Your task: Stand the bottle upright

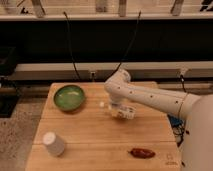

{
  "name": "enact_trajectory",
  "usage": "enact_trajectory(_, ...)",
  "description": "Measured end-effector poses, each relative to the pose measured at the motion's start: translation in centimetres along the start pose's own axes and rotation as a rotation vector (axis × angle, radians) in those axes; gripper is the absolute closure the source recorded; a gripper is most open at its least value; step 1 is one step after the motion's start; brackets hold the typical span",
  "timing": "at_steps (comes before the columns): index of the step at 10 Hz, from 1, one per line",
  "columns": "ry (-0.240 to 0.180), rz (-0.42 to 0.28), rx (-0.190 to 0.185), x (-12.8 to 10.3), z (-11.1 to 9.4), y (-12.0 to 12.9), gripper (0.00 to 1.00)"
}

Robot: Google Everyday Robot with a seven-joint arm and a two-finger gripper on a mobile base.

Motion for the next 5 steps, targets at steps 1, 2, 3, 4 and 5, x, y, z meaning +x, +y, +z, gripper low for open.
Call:
enact_trajectory(1, -0.025, 0.005, -0.004, 0.0, -0.4, -0.2, 1.00)
enact_trajectory(2, -0.063, 0.007, -0.007, -0.1, -0.9, -0.6, 1.00)
enact_trajectory(3, -0.089, 0.008, -0.006, -0.1, -1.3, -0.8, 1.00)
enact_trajectory(4, -0.130, 0.009, -0.006, -0.1, -1.9, -1.1, 1.00)
enact_trajectory(5, -0.163, 0.010, -0.007, 0.0, -2.3, -1.4, 1.00)
